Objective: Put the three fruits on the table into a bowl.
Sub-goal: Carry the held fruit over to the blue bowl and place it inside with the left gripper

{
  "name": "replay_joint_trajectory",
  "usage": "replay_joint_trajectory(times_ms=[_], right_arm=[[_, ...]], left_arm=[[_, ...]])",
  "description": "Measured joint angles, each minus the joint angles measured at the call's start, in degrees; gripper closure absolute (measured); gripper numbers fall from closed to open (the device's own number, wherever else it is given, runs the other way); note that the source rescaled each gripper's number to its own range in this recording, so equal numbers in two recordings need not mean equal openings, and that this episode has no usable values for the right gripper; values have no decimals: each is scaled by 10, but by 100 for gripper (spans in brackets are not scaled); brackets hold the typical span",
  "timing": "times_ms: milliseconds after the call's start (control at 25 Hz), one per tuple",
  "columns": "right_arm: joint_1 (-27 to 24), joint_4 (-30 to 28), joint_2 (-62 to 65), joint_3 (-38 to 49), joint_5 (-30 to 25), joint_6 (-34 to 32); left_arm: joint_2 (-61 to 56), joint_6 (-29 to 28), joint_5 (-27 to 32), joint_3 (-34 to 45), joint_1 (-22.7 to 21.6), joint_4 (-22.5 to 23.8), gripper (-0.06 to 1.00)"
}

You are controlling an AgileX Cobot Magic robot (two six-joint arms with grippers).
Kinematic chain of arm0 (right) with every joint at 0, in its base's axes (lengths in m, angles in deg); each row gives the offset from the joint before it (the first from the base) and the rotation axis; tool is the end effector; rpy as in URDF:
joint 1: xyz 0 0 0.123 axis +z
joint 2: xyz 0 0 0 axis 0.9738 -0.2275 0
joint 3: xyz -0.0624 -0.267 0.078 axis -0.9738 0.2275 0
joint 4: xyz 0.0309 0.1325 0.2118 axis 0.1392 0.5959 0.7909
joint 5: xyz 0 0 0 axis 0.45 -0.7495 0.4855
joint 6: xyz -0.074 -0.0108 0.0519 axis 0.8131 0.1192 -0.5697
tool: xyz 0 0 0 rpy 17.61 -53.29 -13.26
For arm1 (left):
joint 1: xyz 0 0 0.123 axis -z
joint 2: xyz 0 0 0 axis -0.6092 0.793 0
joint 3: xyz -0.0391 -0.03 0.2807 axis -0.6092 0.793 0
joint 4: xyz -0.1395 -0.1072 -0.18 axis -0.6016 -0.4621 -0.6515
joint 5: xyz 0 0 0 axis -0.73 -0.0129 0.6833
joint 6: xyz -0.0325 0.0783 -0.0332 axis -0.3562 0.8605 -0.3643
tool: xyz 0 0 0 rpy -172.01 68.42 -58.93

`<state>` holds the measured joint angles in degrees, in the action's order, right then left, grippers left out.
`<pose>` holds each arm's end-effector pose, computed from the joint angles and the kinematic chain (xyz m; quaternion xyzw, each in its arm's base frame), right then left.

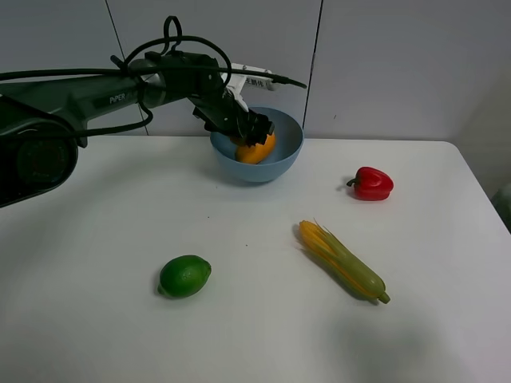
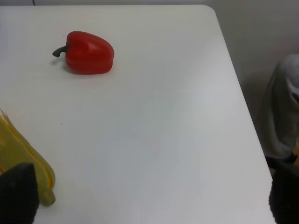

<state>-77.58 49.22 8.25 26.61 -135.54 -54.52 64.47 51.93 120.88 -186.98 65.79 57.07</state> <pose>-0.0058 -0.0044 0.2776 0.0483 0.8513 -0.0064 0.5224 0.4691 -0.2593 0.1666 0.2061 0.9181 -0.1262 0.3141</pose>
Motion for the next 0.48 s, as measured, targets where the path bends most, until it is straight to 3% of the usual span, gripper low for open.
replay_joint_trajectory(times_ms=[40,160,200,320,480], right_arm=[[0,0,0,0,0,0],[0,0,0,0,0,0],[0,0,0,0,0,0],[0,0,0,0,0,0],[0,0,0,0,0,0]], left_arm=[[2,0,-1,0,2,-2,66],[2,2,-12,0,5,-6,35],[0,2,-14,0,5,-6,29],[-5,2,-14,0,5,-6,23],[-30,3,-6,0,5,1,22]])
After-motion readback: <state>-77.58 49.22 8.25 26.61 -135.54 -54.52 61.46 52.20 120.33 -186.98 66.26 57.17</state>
